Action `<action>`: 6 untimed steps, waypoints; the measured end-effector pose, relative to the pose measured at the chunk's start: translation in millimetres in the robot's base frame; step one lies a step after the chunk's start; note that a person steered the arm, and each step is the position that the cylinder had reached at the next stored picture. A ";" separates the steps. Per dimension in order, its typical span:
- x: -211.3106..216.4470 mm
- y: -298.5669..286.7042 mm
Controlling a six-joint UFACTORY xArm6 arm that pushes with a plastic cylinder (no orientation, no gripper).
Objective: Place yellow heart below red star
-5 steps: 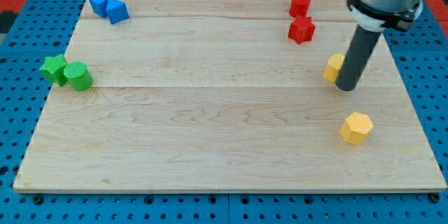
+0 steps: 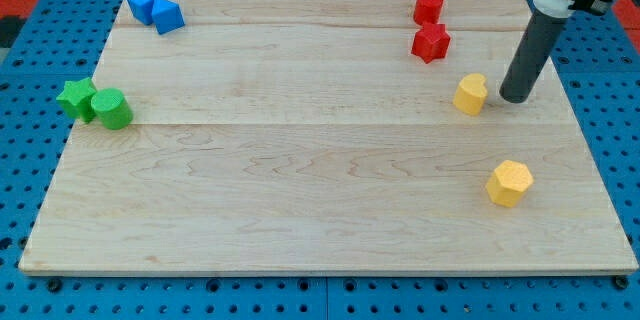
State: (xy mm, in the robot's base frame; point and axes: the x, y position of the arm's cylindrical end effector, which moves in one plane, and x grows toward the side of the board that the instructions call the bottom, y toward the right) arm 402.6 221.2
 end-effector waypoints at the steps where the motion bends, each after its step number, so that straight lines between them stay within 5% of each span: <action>1: 0.0 -33.7; 6: 17.2 -60.2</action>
